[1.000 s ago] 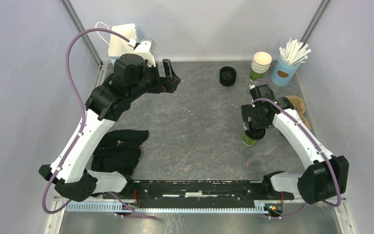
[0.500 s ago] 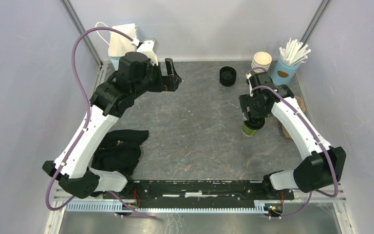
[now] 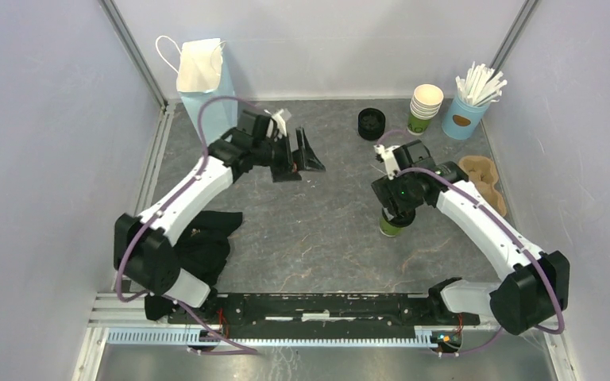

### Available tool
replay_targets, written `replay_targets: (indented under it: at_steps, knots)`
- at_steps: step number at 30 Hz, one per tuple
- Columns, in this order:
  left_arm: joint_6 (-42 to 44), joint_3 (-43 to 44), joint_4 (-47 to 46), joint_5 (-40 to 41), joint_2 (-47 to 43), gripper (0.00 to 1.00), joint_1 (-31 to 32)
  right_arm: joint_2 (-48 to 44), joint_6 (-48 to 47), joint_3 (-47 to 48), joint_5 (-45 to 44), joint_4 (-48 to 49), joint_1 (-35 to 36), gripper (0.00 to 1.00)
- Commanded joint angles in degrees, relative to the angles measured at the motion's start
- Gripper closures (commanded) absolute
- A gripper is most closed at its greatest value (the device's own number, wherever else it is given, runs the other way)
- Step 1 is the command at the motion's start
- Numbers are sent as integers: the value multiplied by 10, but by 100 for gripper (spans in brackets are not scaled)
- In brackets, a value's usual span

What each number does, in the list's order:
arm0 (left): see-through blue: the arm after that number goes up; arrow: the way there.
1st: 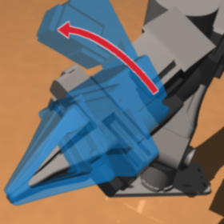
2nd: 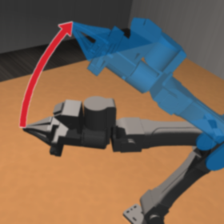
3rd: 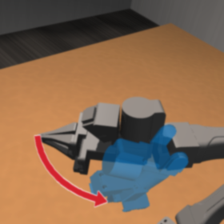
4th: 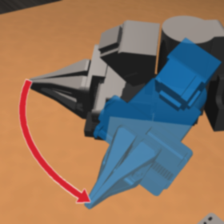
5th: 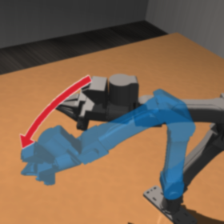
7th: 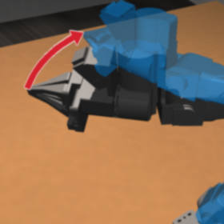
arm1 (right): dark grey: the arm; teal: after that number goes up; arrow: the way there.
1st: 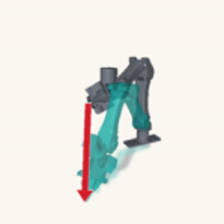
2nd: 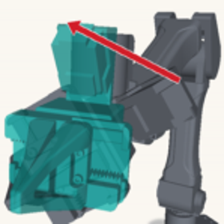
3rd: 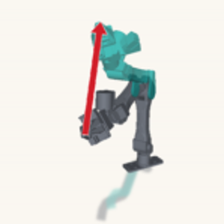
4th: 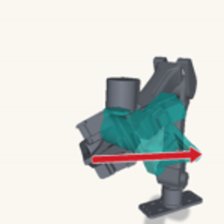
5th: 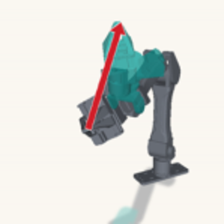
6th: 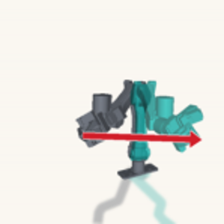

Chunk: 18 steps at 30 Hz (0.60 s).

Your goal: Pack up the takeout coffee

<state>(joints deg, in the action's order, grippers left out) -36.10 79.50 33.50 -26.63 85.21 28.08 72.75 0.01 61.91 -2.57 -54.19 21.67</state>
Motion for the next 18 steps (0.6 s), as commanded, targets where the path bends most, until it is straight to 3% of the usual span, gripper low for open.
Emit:
replay_targets:
  at_steps: [1,3,13,18]
  knots:
    - [-156,-96,-213,-163,22,0,1,-18,-41,-9,-3,61,61,13]
    - [-174,-109,-265,-195,61,0,8,-21,-34,-18,-9,71,78,13]
    - [-125,-10,-323,-272,265,0,101,-21,-42,-30,-8,75,98,13]
    - [-138,16,-381,-302,310,0,126,-15,-49,-25,-5,72,98,13]
